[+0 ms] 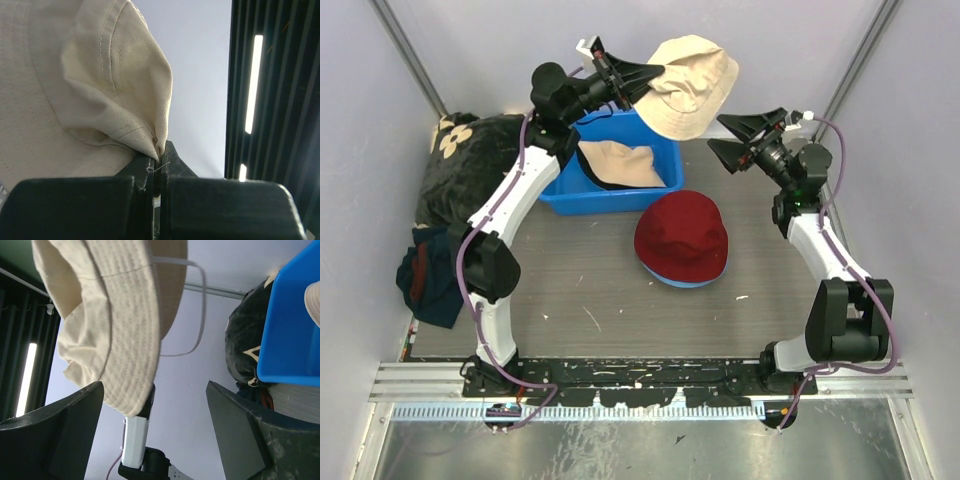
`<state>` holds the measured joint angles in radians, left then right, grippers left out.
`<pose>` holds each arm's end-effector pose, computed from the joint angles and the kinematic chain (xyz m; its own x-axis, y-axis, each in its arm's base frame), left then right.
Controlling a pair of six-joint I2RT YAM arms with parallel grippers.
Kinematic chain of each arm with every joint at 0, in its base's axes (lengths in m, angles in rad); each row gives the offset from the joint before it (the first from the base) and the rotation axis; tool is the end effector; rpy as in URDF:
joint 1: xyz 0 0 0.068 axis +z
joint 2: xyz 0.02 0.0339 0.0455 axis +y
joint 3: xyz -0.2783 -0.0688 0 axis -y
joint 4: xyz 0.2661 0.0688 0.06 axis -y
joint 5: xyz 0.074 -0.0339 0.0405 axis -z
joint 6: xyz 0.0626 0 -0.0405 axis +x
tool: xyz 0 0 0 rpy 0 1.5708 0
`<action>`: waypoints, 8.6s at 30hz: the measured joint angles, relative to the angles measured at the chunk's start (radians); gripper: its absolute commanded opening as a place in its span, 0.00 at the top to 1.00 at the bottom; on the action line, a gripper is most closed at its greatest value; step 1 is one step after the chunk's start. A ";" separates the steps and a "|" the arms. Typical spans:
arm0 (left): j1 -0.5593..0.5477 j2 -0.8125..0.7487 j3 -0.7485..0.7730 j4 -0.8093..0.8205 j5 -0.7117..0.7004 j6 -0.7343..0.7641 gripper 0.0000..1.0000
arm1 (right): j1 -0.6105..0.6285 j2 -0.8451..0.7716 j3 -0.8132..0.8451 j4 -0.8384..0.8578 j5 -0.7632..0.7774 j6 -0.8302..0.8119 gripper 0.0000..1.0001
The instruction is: Stack the hats
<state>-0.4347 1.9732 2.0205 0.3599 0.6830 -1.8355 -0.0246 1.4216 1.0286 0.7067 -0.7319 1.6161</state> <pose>0.4409 -0.2483 0.4906 -0.9166 -0.3998 -0.0010 0.1237 -0.2812 -0.9516 0.3630 0.0329 0.3794 -0.6305 0.7589 -0.1629 -0.2802 -0.0268 0.9596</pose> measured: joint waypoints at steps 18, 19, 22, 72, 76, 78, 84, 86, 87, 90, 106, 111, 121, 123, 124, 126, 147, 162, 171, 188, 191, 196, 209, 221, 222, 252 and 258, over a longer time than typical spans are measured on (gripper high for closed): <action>0.008 -0.004 -0.111 0.073 -0.008 -0.054 1.00 | 0.066 0.104 0.052 0.098 0.078 0.045 0.13; 0.008 -0.005 -0.112 0.077 -0.008 -0.055 1.00 | 0.071 0.110 0.054 0.101 0.080 0.046 0.13; 0.008 -0.008 -0.116 0.086 -0.008 -0.058 1.00 | 0.089 0.131 0.060 0.104 0.083 0.048 0.13; 0.216 -0.368 -0.863 0.029 0.153 0.300 0.65 | 0.211 -0.129 -0.046 -0.380 0.084 -0.175 0.99; 0.185 -0.368 -0.858 0.029 0.157 0.322 0.65 | 0.206 -0.202 -0.082 -0.456 0.084 -0.240 0.99; 0.163 -0.368 -0.854 0.029 0.159 0.327 0.65 | 0.199 -0.249 -0.113 -0.486 0.084 -0.267 0.99; 0.100 -0.368 -0.851 0.022 0.160 0.347 0.65 | 0.172 -0.337 -0.145 -0.612 0.085 -0.363 0.99; 0.080 -0.368 -0.851 0.013 0.161 0.356 0.65 | 0.160 -0.360 -0.164 -0.638 0.086 -0.393 0.99; 0.073 -0.368 -0.851 0.012 0.161 0.359 0.65 | 0.152 -0.372 -0.179 -0.650 0.085 -0.407 0.99; 0.053 -0.368 -0.851 0.010 0.161 0.366 0.65 | 0.127 -0.394 -0.211 -0.705 0.084 -0.444 0.99; -0.020 -0.368 -0.901 -0.098 0.164 0.479 0.61 | 0.075 -0.532 -0.283 -1.005 0.092 -0.683 0.94; -0.022 -0.368 -0.917 -0.146 0.167 0.520 0.52 | 0.030 -0.566 -0.339 -1.038 0.083 -0.729 0.89; 0.014 -0.386 -0.935 -0.214 0.172 0.579 0.47 | -0.084 -0.572 -0.340 -1.130 0.049 -0.813 0.55; 0.031 -0.394 -0.943 -0.230 0.172 0.596 0.47 | -0.085 -0.566 -0.326 -1.141 0.049 -0.825 0.52; 0.038 -0.397 -0.951 -0.235 0.171 0.603 0.47 | -0.085 -0.562 -0.320 -1.143 0.049 -0.829 0.51; 0.047 -0.401 -0.974 -0.236 0.171 0.612 0.47 | -0.085 -0.552 -0.306 -1.144 0.049 -0.835 0.47; 0.061 -0.185 -1.175 0.387 0.214 0.315 0.50 | -0.164 -0.409 -0.286 -1.056 0.029 -0.888 0.38; 0.061 -0.154 -1.241 0.541 0.227 0.236 0.50 | -0.279 -0.281 -0.542 -0.455 -0.204 -0.558 0.38; 0.061 -0.123 -1.240 0.560 0.243 0.236 0.51 | -0.336 -0.138 -0.713 0.150 -0.298 -0.161 0.38; 0.059 -0.098 -1.221 0.585 0.233 0.230 0.51 | -0.295 0.000 -0.671 0.453 -0.328 0.011 0.35; 0.053 -0.098 -1.219 0.585 0.224 0.226 0.51 | -0.268 0.026 -0.652 0.489 -0.326 0.027 0.40; 0.050 -0.098 -1.219 0.584 0.219 0.225 0.51 | -0.237 0.049 -0.644 0.533 -0.320 0.054 0.83; 0.037 -0.098 -1.234 0.603 0.217 0.208 0.50 | -0.232 0.049 -0.670 0.526 -0.311 0.042 0.99; 0.034 -0.092 -1.286 0.618 0.213 0.210 0.50 | -0.232 0.049 -0.670 0.526 -0.309 0.040 0.99; 0.032 -0.089 -1.285 0.626 0.212 0.207 0.50 | -0.232 0.049 -0.670 0.526 -0.309 0.039 0.99; -0.005 0.013 -1.347 0.930 0.116 0.001 1.00 | -0.232 0.054 -0.684 0.496 -0.308 0.008 0.99; 0.021 0.040 -1.413 0.990 0.116 0.001 1.00 | -0.231 0.058 -0.702 0.455 -0.310 -0.047 0.99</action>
<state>-0.4137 2.0132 0.6075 1.3499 0.7986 -1.8347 -0.2558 1.4799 0.3267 1.1614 -1.0416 1.5688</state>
